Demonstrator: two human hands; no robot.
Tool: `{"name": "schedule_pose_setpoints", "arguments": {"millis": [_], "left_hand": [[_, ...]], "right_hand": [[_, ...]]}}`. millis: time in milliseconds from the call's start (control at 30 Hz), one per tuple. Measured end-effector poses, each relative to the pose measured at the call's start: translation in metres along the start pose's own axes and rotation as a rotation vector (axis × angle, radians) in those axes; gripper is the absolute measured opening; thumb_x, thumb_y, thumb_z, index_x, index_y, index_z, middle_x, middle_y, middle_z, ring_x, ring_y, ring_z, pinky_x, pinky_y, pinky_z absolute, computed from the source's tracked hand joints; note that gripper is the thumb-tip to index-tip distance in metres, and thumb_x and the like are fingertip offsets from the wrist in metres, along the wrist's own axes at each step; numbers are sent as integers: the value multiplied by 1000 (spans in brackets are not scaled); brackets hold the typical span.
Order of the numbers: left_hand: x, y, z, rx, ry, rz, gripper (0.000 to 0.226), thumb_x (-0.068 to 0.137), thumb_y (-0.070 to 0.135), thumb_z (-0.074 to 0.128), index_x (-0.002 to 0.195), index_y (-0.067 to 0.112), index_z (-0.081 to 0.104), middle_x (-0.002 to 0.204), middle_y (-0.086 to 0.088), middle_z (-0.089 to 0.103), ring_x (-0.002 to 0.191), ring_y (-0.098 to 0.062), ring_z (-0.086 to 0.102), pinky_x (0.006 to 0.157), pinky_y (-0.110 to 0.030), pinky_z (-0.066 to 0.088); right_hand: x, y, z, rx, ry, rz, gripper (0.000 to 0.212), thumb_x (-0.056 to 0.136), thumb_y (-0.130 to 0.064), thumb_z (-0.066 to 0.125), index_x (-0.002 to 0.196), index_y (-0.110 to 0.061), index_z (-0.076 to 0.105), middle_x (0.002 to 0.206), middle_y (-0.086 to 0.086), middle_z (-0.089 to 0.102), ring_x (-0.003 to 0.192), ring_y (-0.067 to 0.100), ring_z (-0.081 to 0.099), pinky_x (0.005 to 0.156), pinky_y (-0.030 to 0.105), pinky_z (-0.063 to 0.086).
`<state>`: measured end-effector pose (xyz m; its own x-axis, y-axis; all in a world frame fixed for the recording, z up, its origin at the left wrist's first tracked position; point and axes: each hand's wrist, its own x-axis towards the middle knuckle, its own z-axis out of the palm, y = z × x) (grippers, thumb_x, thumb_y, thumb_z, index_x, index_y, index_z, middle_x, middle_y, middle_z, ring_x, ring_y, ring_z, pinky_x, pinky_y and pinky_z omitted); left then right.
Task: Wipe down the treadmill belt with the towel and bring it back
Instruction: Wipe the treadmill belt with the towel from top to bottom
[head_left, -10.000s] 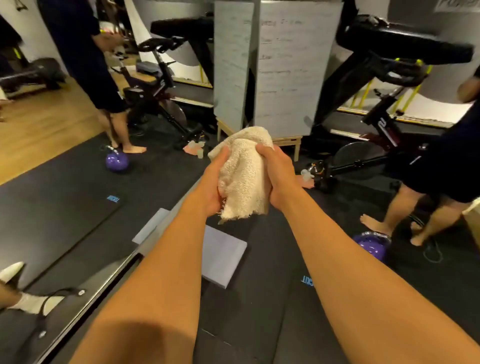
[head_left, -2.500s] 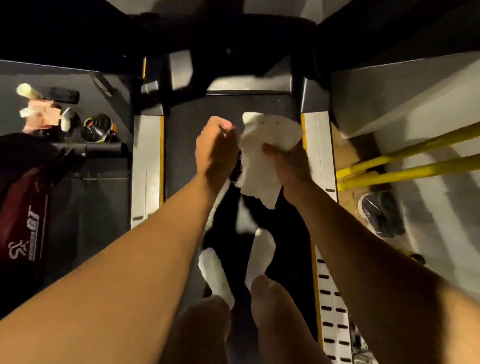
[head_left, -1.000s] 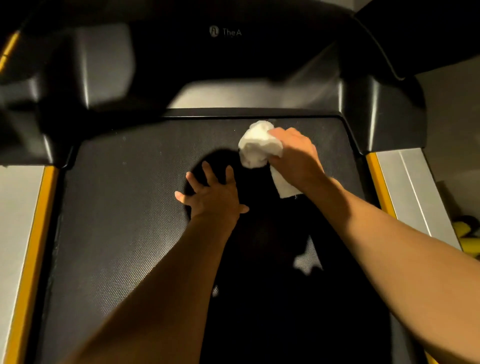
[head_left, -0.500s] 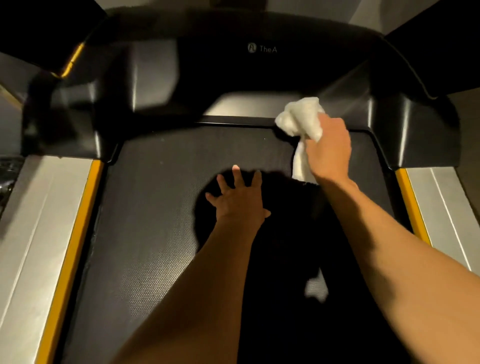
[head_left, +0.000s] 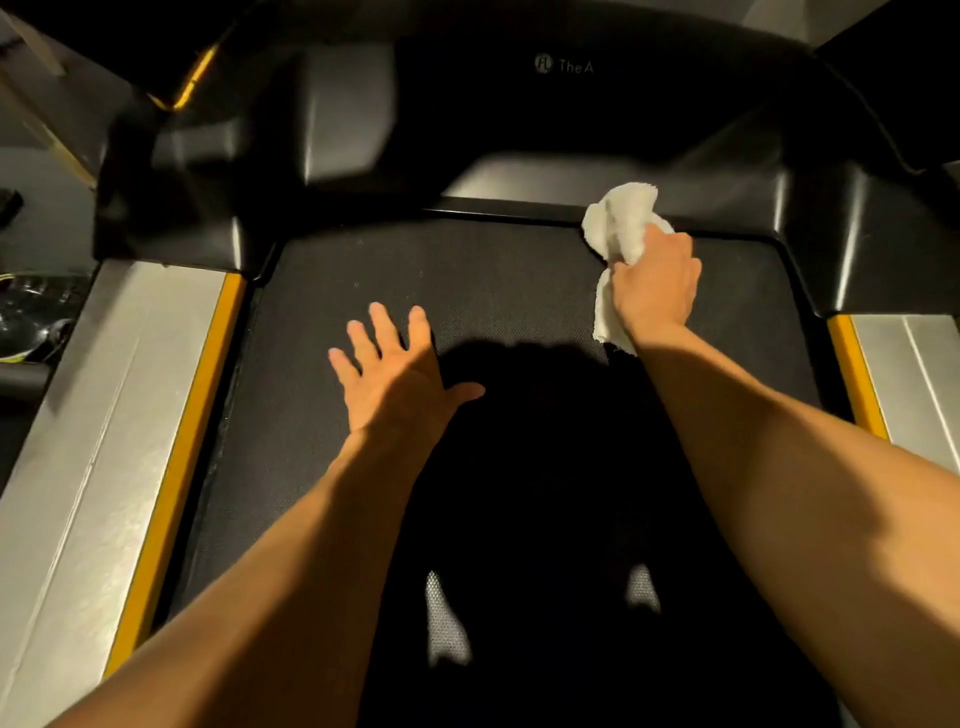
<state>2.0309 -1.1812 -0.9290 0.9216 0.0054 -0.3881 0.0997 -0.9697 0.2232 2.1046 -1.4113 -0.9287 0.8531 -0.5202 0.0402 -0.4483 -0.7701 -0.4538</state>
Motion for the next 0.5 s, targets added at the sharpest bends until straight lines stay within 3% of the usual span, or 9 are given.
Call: {"name": "schedule_pose_setpoints", "arguments": {"millis": [67, 167, 200, 267, 333, 400, 500], "left_hand": [[0, -7, -5, 28, -60, -57, 111, 74, 77, 52, 153, 23, -5, 158, -21, -15, 144, -46, -12, 112, -66, 1], [3, -8, -6, 36, -104, -50, 114, 73, 81, 47, 154, 23, -9, 157, -22, -18, 142, -48, -16, 110, -69, -1], [4, -8, -6, 41, -117, -52, 114, 73, 81, 46, 153, 23, -10, 157, -22, -19, 142, -48, -16, 110, -69, -1], [7, -8, -4, 56, -128, -64, 114, 73, 81, 45, 153, 23, -11, 157, -22, -19, 142, -48, -16, 111, -69, 0], [7, -7, -4, 77, -126, -65, 114, 73, 81, 46, 153, 23, -11, 157, -23, -18, 142, -48, -14, 111, -70, 2], [9, -6, -4, 82, -124, -60, 113, 74, 79, 47, 153, 22, -10, 157, -23, -17, 142, -49, -14, 110, -70, 2], [9, -7, -4, 49, -122, -57, 111, 75, 77, 49, 153, 22, -8, 157, -22, -17, 142, -49, -15, 109, -71, 0]], "right_hand": [[-16, -19, 11, -51, -175, -111, 39, 78, -15, 61, 116, -26, 62, 114, 11, 59, 104, 32, 57, 90, 41, 48], [-41, -40, 27, -47, -404, -436, 30, 75, -20, 56, 101, -30, 66, 100, 2, 64, 92, 25, 59, 81, 31, 45], [-35, -42, 27, -45, -328, -443, 33, 76, -18, 54, 106, -27, 66, 103, 4, 64, 95, 27, 60, 77, 28, 43], [-10, -39, 21, 23, -148, -234, 34, 82, -13, 49, 112, -18, 64, 109, 11, 62, 99, 31, 59, 74, 28, 41], [2, -34, 18, -40, -31, -131, 34, 87, -7, 49, 118, -16, 60, 118, 14, 54, 107, 34, 51, 83, 35, 41], [-13, -43, 19, -96, -78, -148, 37, 89, -6, 53, 124, -16, 56, 125, 14, 49, 112, 35, 47, 93, 41, 41], [-46, -55, 50, -119, -340, -468, 45, 86, -18, 58, 129, -27, 53, 126, 10, 51, 112, 31, 49, 93, 38, 44]]}}
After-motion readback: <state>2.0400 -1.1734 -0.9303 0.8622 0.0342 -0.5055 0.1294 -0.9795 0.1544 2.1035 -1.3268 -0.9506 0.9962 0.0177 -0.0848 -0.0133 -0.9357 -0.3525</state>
